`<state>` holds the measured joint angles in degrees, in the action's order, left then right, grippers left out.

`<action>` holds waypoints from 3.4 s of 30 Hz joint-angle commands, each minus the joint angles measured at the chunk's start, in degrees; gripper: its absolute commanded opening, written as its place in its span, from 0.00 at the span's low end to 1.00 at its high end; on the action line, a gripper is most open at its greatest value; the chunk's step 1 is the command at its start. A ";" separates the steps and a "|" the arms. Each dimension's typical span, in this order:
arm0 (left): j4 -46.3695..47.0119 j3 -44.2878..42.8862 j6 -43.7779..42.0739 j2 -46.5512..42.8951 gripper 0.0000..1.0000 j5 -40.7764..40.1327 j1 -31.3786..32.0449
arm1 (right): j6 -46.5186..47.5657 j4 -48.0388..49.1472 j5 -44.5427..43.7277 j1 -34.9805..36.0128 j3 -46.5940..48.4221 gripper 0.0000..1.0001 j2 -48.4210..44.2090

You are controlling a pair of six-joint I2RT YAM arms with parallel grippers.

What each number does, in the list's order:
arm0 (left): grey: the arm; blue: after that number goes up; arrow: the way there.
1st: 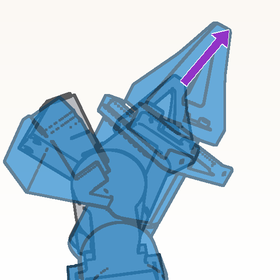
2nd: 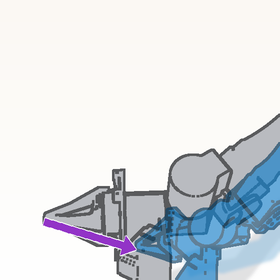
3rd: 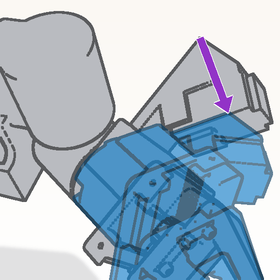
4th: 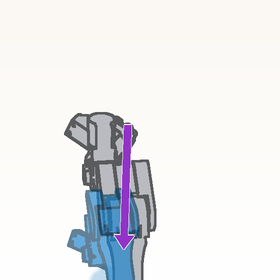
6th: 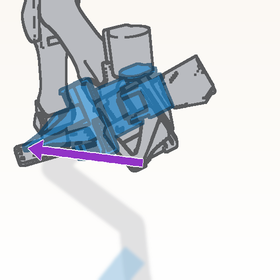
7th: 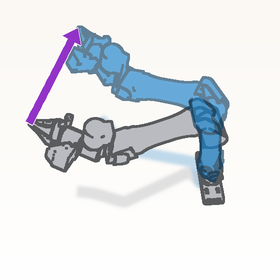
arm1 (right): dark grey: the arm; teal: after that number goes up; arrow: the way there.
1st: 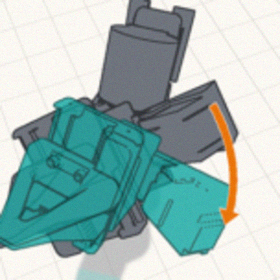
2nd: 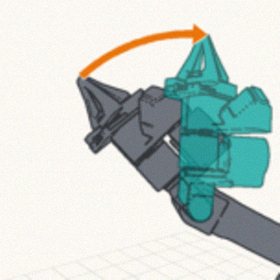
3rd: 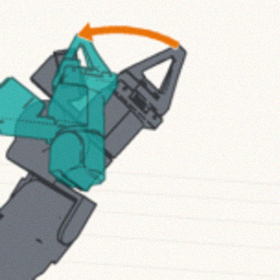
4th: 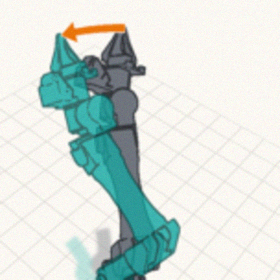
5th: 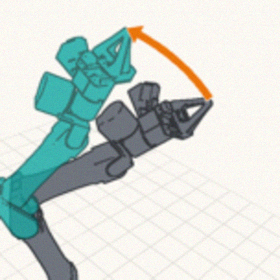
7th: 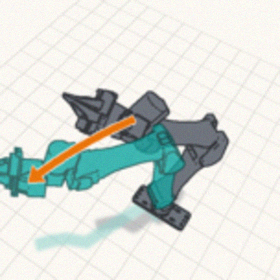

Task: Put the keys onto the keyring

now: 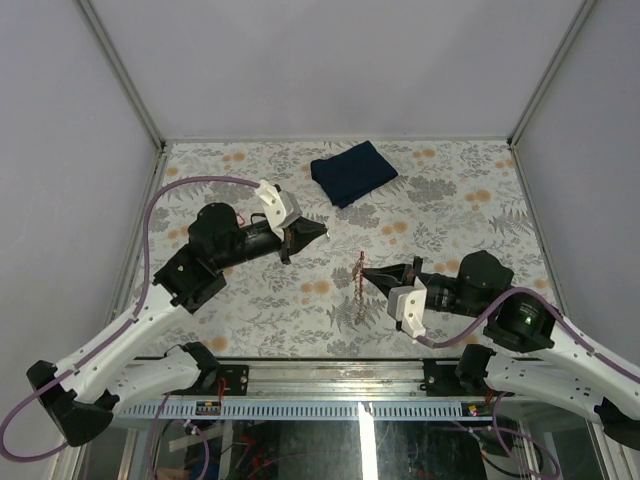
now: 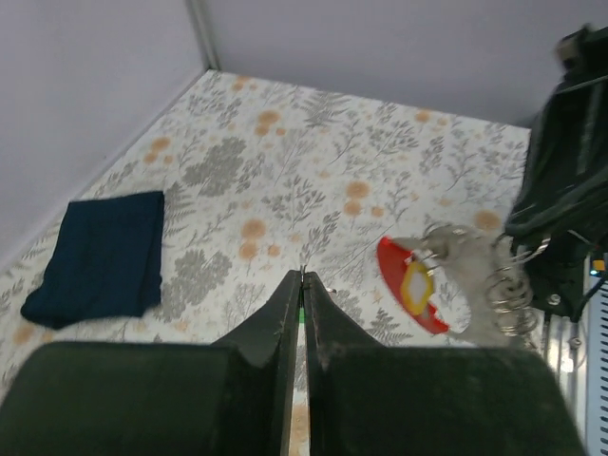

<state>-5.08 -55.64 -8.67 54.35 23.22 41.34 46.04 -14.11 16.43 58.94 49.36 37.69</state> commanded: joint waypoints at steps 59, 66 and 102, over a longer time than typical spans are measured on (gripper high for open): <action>-21.69 -11.49 -56.78 -5.22 0.00 19.94 13.21 | 2.73 -13.52 19.23 0.39 23.38 0.00 12.43; -24.83 -12.33 -61.47 -4.20 0.00 19.01 13.17 | 2.21 -16.58 19.30 0.41 25.92 0.00 14.81; -27.73 -10.04 -68.42 -5.74 0.00 15.48 13.17 | -23.40 -10.78 26.60 0.30 23.47 0.00 17.23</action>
<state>-34.15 -67.46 -78.37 49.89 40.82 54.35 28.82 -26.50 40.60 58.94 70.76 54.54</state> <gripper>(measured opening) 0.003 0.009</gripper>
